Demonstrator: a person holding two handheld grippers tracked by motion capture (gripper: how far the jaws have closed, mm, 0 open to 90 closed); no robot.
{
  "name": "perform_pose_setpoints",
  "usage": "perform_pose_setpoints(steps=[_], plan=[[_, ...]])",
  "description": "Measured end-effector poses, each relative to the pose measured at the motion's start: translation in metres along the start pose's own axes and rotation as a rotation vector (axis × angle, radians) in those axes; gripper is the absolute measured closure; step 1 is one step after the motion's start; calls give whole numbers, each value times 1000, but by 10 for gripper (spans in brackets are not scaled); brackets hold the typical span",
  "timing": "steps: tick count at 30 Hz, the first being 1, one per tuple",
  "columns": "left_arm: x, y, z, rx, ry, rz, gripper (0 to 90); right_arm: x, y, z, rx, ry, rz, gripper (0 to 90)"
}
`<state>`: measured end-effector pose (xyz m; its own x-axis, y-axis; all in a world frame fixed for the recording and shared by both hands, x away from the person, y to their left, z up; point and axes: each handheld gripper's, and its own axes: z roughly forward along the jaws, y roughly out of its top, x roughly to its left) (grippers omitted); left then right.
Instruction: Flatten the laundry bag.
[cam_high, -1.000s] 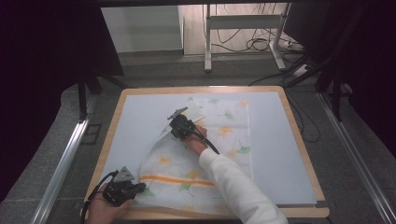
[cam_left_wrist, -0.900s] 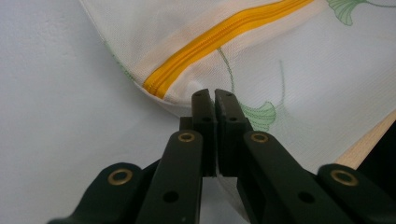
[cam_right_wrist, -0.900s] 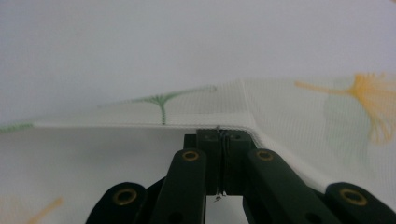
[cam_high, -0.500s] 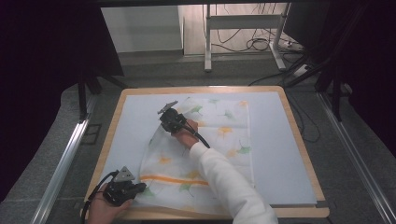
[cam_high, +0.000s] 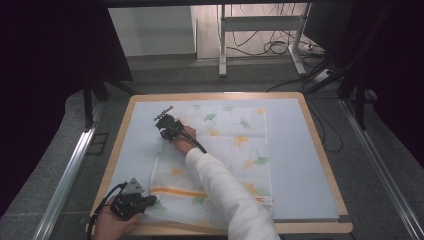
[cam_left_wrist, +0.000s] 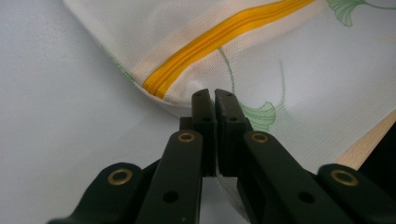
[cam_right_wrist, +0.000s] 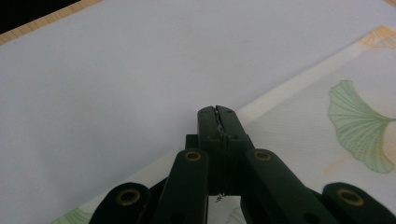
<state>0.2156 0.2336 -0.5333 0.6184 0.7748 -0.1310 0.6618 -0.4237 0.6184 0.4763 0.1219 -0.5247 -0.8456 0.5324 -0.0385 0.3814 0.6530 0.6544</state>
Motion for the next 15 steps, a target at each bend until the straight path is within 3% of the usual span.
perform_pose_setpoints(steps=[3, 7, 15], plan=[[0, 0, 0, 0, -2, 5, 886, 2, -4, -16, -14, 4, -17, 892], [0, 1, 1, 2, 0, 8, 886, -4, -19, -55, -43, 9, -20, 893], [-2, 0, 0, 0, 1, 4, 884, -23, -72, -125, -37, 22, 2, 892]])
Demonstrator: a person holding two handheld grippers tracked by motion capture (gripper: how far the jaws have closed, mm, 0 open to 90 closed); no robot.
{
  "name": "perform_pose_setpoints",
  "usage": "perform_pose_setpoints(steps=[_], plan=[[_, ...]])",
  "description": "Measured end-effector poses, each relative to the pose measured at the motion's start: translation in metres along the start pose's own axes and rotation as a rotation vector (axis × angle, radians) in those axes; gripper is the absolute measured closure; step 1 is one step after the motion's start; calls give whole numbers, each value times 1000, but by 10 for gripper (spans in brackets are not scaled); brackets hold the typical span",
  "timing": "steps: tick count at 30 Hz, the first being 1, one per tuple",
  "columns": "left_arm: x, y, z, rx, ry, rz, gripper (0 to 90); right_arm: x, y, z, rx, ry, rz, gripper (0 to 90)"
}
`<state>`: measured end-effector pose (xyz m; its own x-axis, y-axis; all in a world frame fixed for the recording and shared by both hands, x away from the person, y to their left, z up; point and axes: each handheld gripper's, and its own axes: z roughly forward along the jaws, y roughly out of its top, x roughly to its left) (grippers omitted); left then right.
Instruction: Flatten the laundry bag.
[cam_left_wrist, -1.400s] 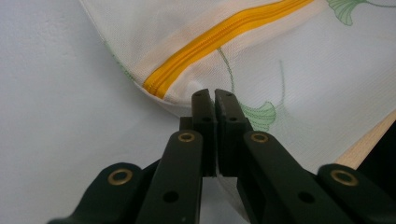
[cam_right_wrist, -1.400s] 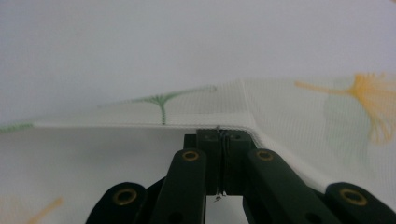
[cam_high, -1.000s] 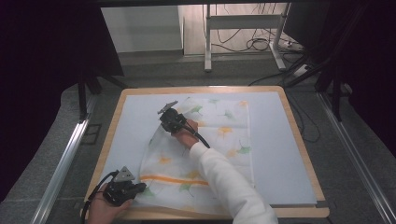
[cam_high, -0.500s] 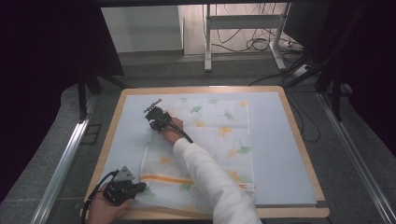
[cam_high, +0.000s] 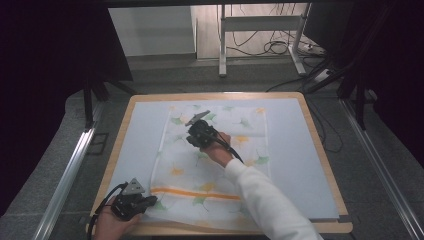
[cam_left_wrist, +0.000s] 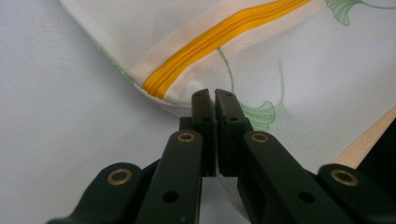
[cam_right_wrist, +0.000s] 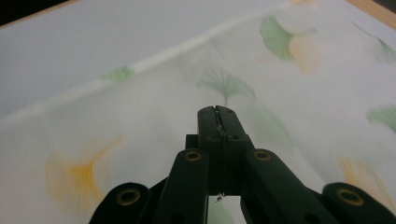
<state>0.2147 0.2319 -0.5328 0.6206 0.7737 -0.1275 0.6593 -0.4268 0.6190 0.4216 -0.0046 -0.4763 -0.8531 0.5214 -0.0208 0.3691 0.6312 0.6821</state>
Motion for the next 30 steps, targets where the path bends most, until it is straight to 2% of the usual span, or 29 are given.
perform_pose_setpoints(steps=[4, 6, 12, 14, 19, 21, 25, 30], plan=[[0, 0, 0, -1, 0, -4, 883, -4, -32, -28, 27, -6, 20, 891], [0, 0, 0, -1, 1, -5, 883, -6, -48, -42, 40, -14, 11, 889], [0, 0, 0, -2, 2, -7, 883, -11, -92, -77, 53, -25, 37, 847], [0, 0, 0, -3, 2, -11, 883, -13, -106, -88, 60, -29, 54, 780], [-1, 0, 0, -4, 5, -12, 882, -20, -138, -113, 66, -121, 127, 538], [-1, 0, 0, -3, 6, -13, 881, -25, -148, -122, 63, -161, 154, 498], [-1, 0, 0, -3, 8, -13, 881, -33, -163, -136, 52, -197, 219, 414], [-1, 0, 0, -4, 7, -12, 881, -40, -176, -142, 75, -229, 278, 365]])
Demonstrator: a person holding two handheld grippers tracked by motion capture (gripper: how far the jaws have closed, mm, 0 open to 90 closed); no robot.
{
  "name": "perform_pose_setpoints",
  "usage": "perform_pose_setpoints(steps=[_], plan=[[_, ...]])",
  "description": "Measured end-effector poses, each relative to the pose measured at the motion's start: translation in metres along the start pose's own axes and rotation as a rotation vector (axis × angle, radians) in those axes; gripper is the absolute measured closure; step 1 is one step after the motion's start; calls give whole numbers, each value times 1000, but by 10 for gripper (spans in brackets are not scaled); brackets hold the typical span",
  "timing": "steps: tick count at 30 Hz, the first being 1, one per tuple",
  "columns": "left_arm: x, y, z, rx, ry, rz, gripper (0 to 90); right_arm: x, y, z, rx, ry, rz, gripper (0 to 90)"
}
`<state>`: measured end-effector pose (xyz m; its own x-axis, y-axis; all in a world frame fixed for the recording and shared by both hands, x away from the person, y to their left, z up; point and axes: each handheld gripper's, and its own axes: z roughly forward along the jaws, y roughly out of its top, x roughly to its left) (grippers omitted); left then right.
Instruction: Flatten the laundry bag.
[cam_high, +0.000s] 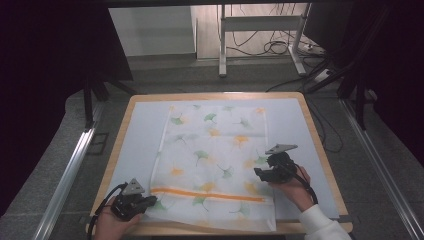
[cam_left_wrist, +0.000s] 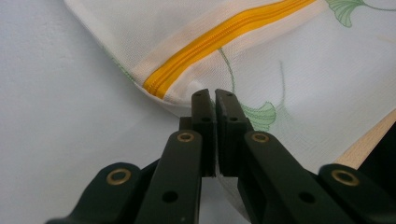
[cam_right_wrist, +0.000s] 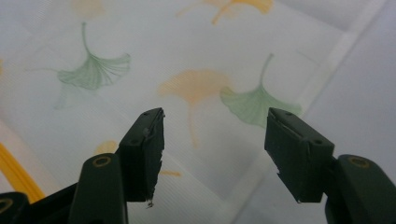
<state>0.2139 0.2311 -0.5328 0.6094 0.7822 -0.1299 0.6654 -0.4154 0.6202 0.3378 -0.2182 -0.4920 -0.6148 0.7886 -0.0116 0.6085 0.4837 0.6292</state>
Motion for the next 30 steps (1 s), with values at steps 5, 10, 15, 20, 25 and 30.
perform_pose_setpoints(steps=[5, 10, 15, 20, 25, 30], plan=[[0, 0, 0, -1, 1, 1, 881, -2, -5, 12, 54, 8, 22, 339], [-1, 0, 0, -1, 2, 1, 881, 0, -5, 18, 80, -32, 39, 341], [0, 0, 0, -2, 2, 2, 881, -2, -7, 19, 88, -52, 69, 330], [-1, 0, 0, -2, 4, 3, 881, 2, -6, 21, 91, -75, 64, 320], [-1, 0, 0, -1, 3, 4, 881, 1, -7, 22, 90, -106, 88, 262], [-1, 0, 0, -1, 2, 5, 881, 2, -6, 22, 84, -99, 76, 354]])
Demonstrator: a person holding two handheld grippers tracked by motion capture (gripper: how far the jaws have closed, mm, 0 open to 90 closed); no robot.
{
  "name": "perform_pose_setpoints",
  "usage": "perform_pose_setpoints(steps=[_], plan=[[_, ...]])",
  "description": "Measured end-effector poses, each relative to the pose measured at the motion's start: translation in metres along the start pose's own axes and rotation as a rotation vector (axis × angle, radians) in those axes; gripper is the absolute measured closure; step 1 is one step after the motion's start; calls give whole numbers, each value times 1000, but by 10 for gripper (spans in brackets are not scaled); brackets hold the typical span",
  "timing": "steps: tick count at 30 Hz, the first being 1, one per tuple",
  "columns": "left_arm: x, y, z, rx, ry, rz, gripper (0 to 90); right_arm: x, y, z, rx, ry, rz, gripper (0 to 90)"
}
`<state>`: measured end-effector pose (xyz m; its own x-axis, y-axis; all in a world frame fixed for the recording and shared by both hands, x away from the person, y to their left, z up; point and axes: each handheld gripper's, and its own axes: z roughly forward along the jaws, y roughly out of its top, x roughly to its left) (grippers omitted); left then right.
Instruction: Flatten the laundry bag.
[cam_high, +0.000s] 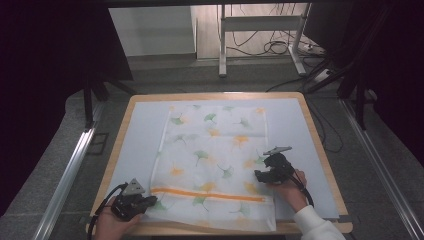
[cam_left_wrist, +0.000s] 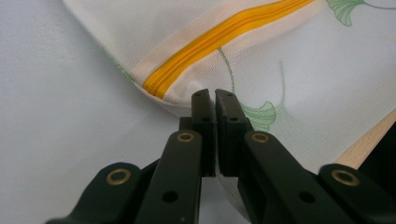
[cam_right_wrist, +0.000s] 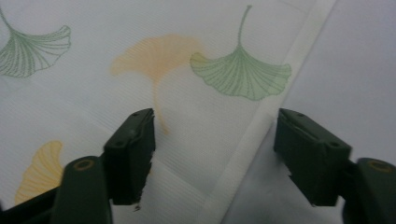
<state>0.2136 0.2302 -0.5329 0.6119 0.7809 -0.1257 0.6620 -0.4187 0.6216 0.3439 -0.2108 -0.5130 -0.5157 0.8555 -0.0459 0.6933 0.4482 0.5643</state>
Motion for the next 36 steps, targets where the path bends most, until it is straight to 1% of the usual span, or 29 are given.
perform_pose_setpoints(steps=[2, 3, 4, 5, 7, 8, 9, 11, 12, 16, 20, 25, 27, 28, 31, 35, 36], plan=[[0, 0, 0, 0, 0, 0, 881, 1, 0, 0, -10, -1, -1, 397], [0, 0, 0, -1, -1, -1, 881, 1, 0, 0, -16, 0, -2, 434], [0, 0, 0, -1, -1, -1, 881, 1, 0, 0, -21, 2, -2, 481], [0, 0, 0, -1, -1, -1, 881, 1, 0, -1, -27, 4, -5, 549], [0, 0, 0, -1, 0, 0, 880, 1, 0, -1, -43, 9, -20, 650], [0, 0, 0, -1, 0, -1, 880, 1, 0, 0, -48, 14, -29, 714], [0, 0, 0, -1, 0, -1, 881, 2, 1, 0, -48, 16, -40, 764], [0, 1, 0, 0, 1, 0, 880, 3, 3, 1, -48, 25, -56, 842], [0, 1, 1, 0, 1, 0, 880, 2, 4, 1, -44, 30, -59, 859], [-1, 3, 2, -1, 4, 6, 880, -3, 7, 3, -34, 63, -56, 883], [-3, 8, 5, 0, 10, 9, 879, -10, 16, 7, -45, 57, -51, 885], [-6, 14, 10, 0, 20, 16, 879, -18, 27, 13, -56, 35, -65, 885], [-6, 16, 11, -1, 27, 16, 879, -20, 31, 17, -71, 30, -72, 885], [-6, 16, 12, -4, 30, 13, 879, -21, 32, 19, -68, 30, -66, 885], [-5, 18, 11, -14, 38, 6, 878, -23, 36, 21, -75, 30, -71, 885], [-4, 19, 12, -17, 35, -4, 877, -26, 37, 24, -82, 43, -57, 883], [-3, 19, 12, -18, 36, 0, 876, -27, 37, 26, -81, 46, -54, 881]])
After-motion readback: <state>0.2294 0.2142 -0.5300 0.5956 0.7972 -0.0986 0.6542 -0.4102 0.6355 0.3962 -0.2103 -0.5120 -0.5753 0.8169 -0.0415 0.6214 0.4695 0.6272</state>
